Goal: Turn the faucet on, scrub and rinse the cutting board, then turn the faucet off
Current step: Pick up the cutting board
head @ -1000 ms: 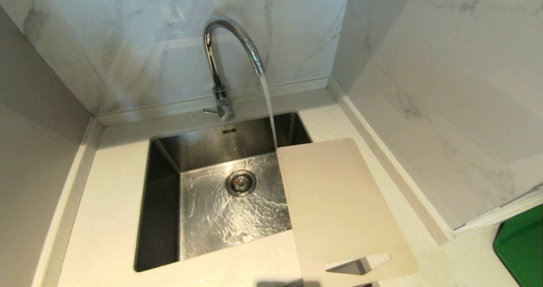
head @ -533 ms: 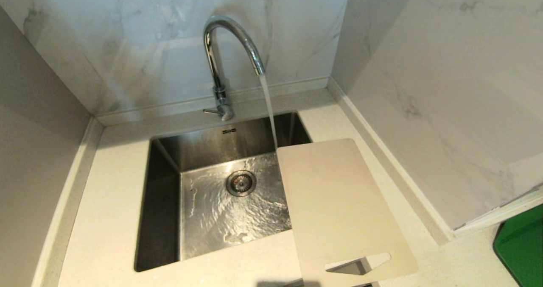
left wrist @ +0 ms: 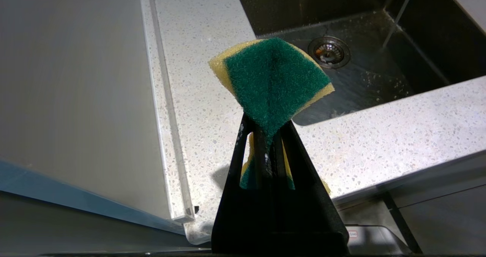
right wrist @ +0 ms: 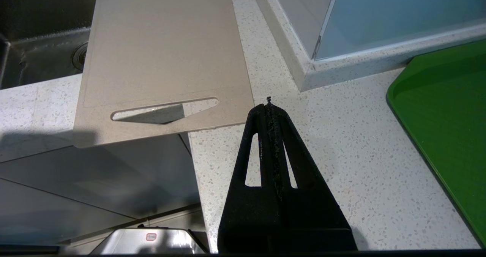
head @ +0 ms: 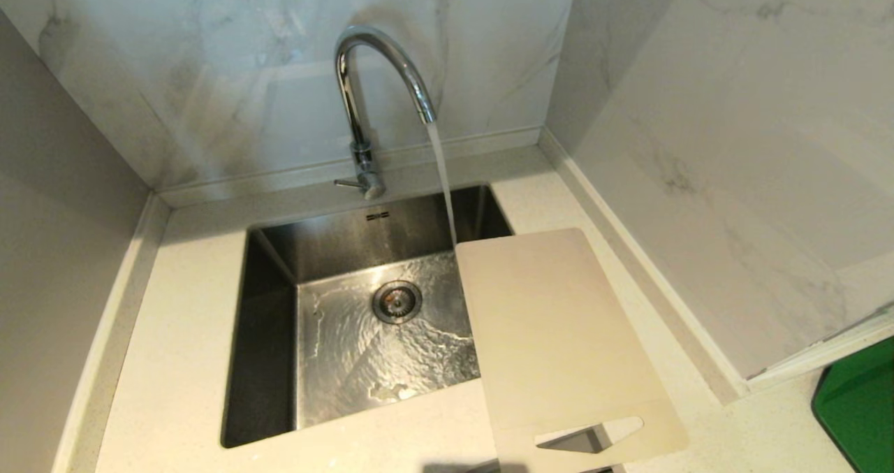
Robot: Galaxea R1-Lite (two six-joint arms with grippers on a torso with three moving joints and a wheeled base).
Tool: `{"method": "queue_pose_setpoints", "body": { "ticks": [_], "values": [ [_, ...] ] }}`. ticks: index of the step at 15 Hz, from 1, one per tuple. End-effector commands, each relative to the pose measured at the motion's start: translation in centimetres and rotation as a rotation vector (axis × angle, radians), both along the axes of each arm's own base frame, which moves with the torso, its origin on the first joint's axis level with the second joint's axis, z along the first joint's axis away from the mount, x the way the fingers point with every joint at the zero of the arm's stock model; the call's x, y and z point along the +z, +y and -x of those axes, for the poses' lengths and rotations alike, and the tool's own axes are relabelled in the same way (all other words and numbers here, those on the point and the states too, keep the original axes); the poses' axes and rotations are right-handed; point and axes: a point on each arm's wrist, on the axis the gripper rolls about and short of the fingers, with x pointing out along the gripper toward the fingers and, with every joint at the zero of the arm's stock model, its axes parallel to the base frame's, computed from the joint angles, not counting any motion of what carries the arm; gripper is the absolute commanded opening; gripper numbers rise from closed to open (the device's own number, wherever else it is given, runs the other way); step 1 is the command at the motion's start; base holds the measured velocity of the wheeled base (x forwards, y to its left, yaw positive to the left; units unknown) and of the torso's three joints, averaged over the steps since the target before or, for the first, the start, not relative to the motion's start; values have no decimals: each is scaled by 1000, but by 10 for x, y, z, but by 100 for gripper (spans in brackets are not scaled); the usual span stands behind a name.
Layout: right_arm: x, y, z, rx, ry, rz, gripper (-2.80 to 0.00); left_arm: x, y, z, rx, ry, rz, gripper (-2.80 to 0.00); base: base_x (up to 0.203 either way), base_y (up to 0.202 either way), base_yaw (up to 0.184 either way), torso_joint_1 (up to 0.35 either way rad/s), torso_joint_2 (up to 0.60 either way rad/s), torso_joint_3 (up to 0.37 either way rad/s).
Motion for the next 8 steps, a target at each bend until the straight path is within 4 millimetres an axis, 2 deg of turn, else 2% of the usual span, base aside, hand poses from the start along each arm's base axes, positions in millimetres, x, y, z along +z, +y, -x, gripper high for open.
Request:
{"method": "queue_pose_setpoints", "body": {
  "ticks": [1,6,8],
  "values": [
    [0,0,0,1,0,0,-280,-1,0,0,1,4,0,-280,0,0,0,0,0,0],
    [3,0,1,-1,-12,14,-280,-1,0,0,-1,7,-4,-280,0,0,0,0,0,0],
    [25,0,8,1,-60,14,-280,0,0,0,-1,7,-4,-280,0,0,0,0,0,0]
  ]
}}
